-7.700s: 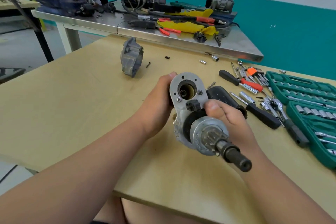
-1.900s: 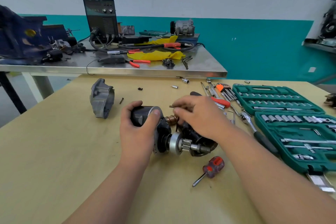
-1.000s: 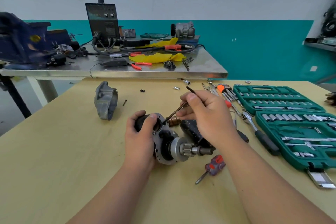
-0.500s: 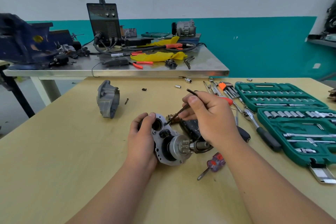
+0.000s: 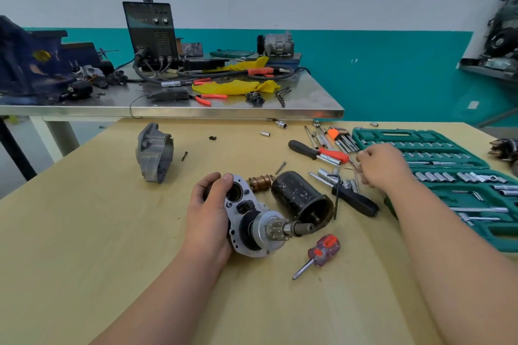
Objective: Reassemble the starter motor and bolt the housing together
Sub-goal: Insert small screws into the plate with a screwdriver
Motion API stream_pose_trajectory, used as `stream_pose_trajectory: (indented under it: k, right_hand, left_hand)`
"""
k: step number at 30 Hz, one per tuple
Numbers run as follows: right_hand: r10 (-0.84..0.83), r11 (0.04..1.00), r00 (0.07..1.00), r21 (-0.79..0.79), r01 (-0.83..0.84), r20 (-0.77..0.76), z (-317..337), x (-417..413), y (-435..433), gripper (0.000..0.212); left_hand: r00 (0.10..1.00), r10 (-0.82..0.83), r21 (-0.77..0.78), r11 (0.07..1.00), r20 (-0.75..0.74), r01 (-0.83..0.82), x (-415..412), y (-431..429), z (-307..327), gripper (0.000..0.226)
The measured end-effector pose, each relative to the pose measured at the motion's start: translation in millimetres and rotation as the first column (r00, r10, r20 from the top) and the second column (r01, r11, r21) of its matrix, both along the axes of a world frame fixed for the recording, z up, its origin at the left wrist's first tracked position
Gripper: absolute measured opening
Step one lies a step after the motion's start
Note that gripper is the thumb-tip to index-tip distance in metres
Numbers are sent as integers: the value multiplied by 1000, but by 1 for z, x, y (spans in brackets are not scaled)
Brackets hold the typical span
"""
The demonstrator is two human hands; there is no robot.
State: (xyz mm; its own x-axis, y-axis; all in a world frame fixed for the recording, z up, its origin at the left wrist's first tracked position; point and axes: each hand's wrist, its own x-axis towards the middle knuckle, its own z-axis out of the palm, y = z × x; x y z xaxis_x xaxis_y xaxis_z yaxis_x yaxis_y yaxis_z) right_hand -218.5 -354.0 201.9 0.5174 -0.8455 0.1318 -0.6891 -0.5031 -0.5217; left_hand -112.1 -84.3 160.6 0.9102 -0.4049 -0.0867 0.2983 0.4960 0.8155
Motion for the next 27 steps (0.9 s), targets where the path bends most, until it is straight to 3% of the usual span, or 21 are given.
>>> stream_pose_trajectory:
  k: [2,4,7,10,12,14,15,16,18,19,21,27]
  right_hand:
    - [-29,997,953,-82,4,-301,4,11,-3,24]
    - [-41,994,863,-104,-14,-503,5,22,0,17]
    - [-41,993,783,-111,-36,-621,4,34,-6,24]
    - [-36,995,789,-95,-29,-614,2,32,-13,26]
    - [-44,993,867,-114,-14,-496,6,25,-9,23]
    - [-3,986,986,-163,-25,-169,18,19,5,29]
    - [96,984,994,-158,-87,48,26,18,19,26]
    - [212,976,939,-107,-189,271,35,16,40,21]
    - [354,876,708,49,-480,611,44,13,91,11]
    - [389,797,618,87,-598,684,43,12,112,12]
    - [459,692,556,113,-713,693,36,12,142,18]
    - [468,747,600,72,-661,649,16,15,155,19]
  left_hand:
    - [1000,6,4,1000,3,-6,0,0,0,16]
    - [1000,1,1,1000,0,-1,0,0,0,16]
    - [1000,-3,0,1000,-9,3,0,-1,0,16]
    - [1000,-6,4,1000,-10,6,1,-1,0,17]
    - [1000,-4,6,1000,-12,4,0,-1,0,18]
    - [1000,-8,5,1000,-16,8,0,0,1,18]
    - [1000,-8,6,1000,-16,8,0,0,2,18]
    - [1000,-10,7,1000,-16,10,0,-1,2,19]
    - [1000,-17,0,1000,-13,17,-1,-1,3,20]
    - [1000,-18,-7,1000,-10,18,-2,-1,4,20]
    - [1000,-14,-22,1000,-5,14,-4,-1,5,20]
    - [1000,-13,-47,999,-21,12,-5,0,6,19]
